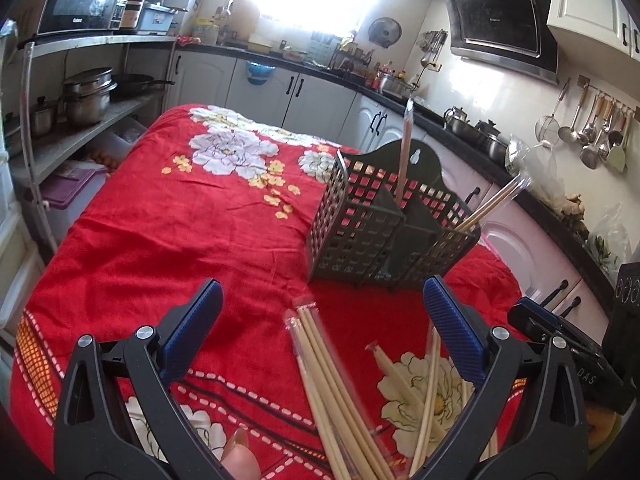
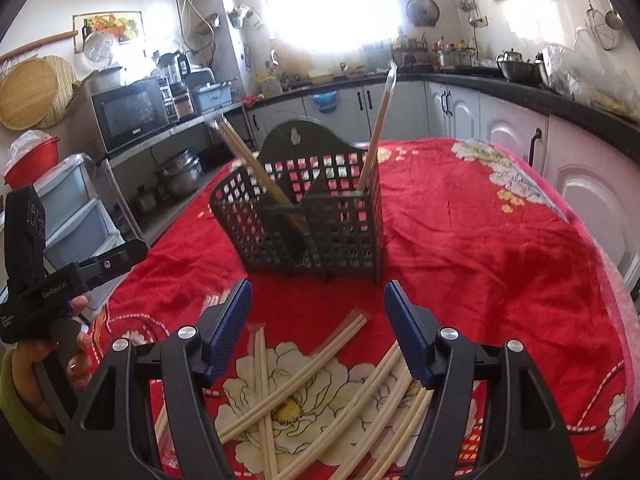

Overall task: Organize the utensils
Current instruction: 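Move both open tools back toward the wrapped chopstick bundles, then close the left tool on a chopstick while the right tool grasps another chopstick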

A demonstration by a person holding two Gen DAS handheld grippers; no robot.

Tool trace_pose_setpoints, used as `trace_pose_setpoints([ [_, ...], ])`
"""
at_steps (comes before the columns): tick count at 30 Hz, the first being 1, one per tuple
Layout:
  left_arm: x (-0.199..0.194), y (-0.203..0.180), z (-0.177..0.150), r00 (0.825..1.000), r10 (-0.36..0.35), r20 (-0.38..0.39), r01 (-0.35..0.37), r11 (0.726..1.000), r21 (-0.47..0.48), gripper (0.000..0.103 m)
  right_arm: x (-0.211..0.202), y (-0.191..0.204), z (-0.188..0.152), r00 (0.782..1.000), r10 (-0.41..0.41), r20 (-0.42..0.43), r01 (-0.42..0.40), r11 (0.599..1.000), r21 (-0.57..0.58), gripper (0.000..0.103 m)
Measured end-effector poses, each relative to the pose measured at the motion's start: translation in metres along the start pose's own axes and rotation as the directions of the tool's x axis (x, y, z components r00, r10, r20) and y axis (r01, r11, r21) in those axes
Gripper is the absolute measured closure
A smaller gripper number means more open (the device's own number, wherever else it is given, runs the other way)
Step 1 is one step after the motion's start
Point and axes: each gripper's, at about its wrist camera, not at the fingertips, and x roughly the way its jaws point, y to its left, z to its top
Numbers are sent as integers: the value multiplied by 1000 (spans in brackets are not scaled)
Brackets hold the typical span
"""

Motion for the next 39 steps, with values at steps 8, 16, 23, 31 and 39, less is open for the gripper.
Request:
trace_pose_setpoints([
  [8,17,6,-13,997,2,-72,-2,1000,0,20,25,0,-17,994,0,-111,2,1000,17,37],
  [16,43,24,-25,980,-54,-193,38,996,-85,57,55,-9,-21,974,16,-227,3,996,85,46],
  [23,69,44,-30,951,-139,-278,80,974,-211,68,84,-19,-22,945,26,-325,20,990,138,49],
  [31,91,50,-24,933,-180,-312,90,955,-281,74,102,-32,-14,933,62,-354,17,976,215,49],
  [39,103,54,-20,930,-178,-322,80,952,-296,90,116,-39,-6,927,71,-368,26,967,254,60],
])
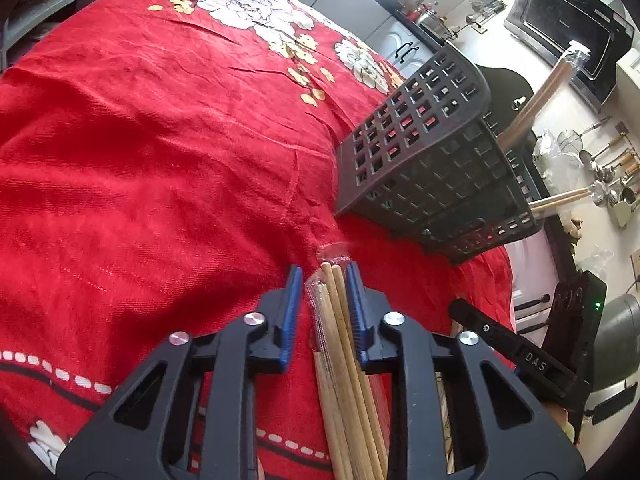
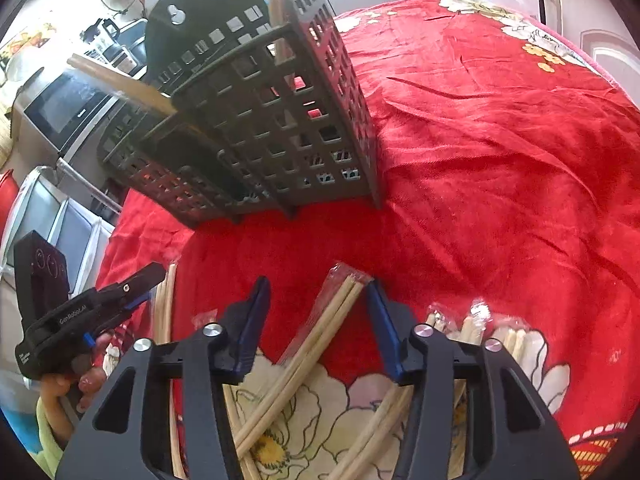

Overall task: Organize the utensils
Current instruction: 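Close the left tool on a chopstick while the right tool grasps another chopstick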

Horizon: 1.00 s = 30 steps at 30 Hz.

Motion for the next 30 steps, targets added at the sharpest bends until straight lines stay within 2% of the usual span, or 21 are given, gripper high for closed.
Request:
trace_pose_setpoints([
  [2,0,2,1,1000,0,-2,0,1000,-2,95,2,-1,3,1000,-10,1,10,1000,-1,66],
  [5,-2,4,1,1000,-7,0,7,1000,-8,99,3,-3,6,1000,-20,6,20,1000,7,81],
  [8,-10,2,0,1000,-17,12,17,1000,3,100,0,-9,6,1000,25,9,-26,999,36,87],
  [13,-29,-7,1,998,-30,55,29,999,29,100,-16,-6,3,993,112,45,-114,992,46,89],
  [20,-64,-30,1,987,-74,139,63,995,80,101,-55,23,-2,970,206,129,-201,978,-52,91],
  [25,-86,-50,2,977,-108,185,86,988,127,101,-86,40,-3,947,262,187,-241,962,-128,92],
  [30,-105,-76,5,963,-143,228,101,977,188,101,-117,56,-1,923,281,264,-234,952,-196,94],
])
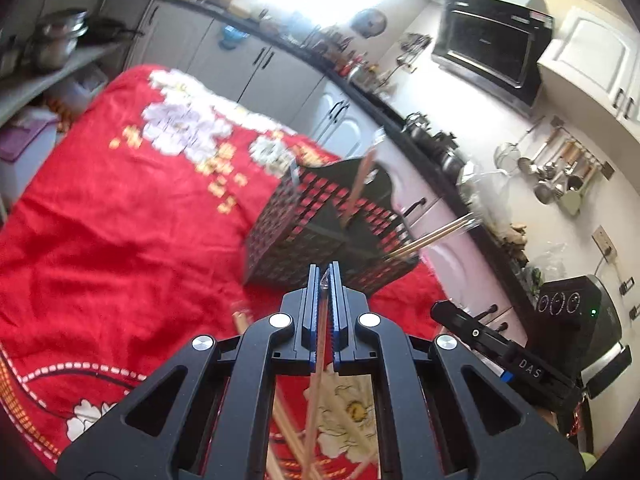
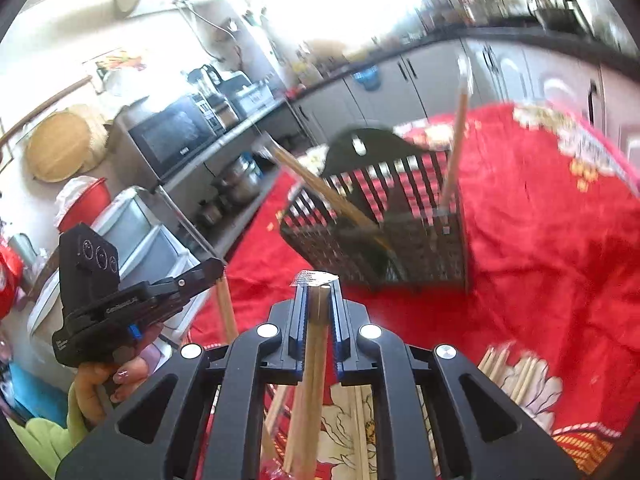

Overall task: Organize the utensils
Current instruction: 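Raise both held chopsticks and carry them above the mesh caddy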

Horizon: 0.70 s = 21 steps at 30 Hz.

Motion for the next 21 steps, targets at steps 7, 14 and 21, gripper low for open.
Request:
trace_pose_setpoints([
  [7,-12,-33,17,998,-40,56,36,997,71,101,-39,15,16,991,-24,132,35,996,-82,98],
  [14,-18,-59,31,993,-76,90,65,990,124,101,-66,18,25,971,-63,231,92,989,-117,98],
  [21,-24,-90,50,984,-109,141,81,978,191,101,-87,16,34,949,-87,303,129,984,-120,98],
])
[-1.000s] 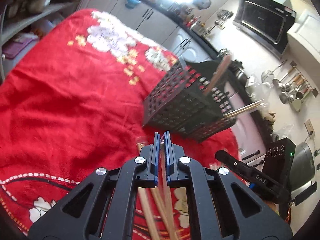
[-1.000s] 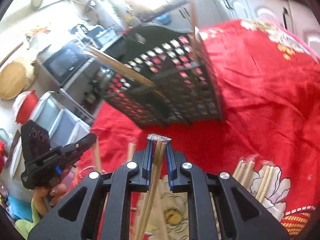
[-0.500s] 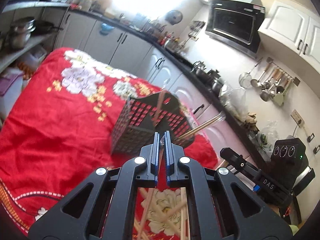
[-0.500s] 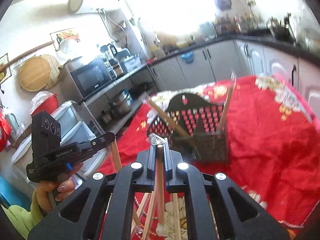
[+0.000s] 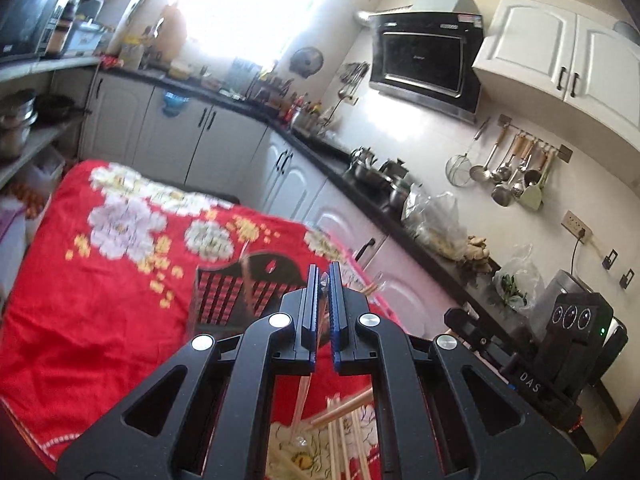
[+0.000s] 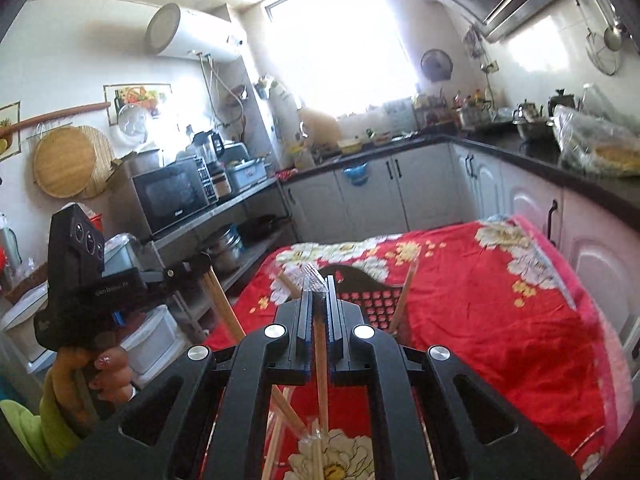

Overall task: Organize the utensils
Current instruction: 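Raise both held chopsticks and carry them above the mesh caddy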

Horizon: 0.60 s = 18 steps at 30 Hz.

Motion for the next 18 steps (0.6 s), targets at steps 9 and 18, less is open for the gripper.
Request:
trace_pose_setpoints([
  [9,-2,-16,33,998,-4,64,0,998,59,101,-15,-3,23,997,-26,79,29,999,-26,98],
  [18,-7,-13,63,991,44,125,-54,995,81,101,-10,1,48,992,-27,126,34,998,-54,98],
])
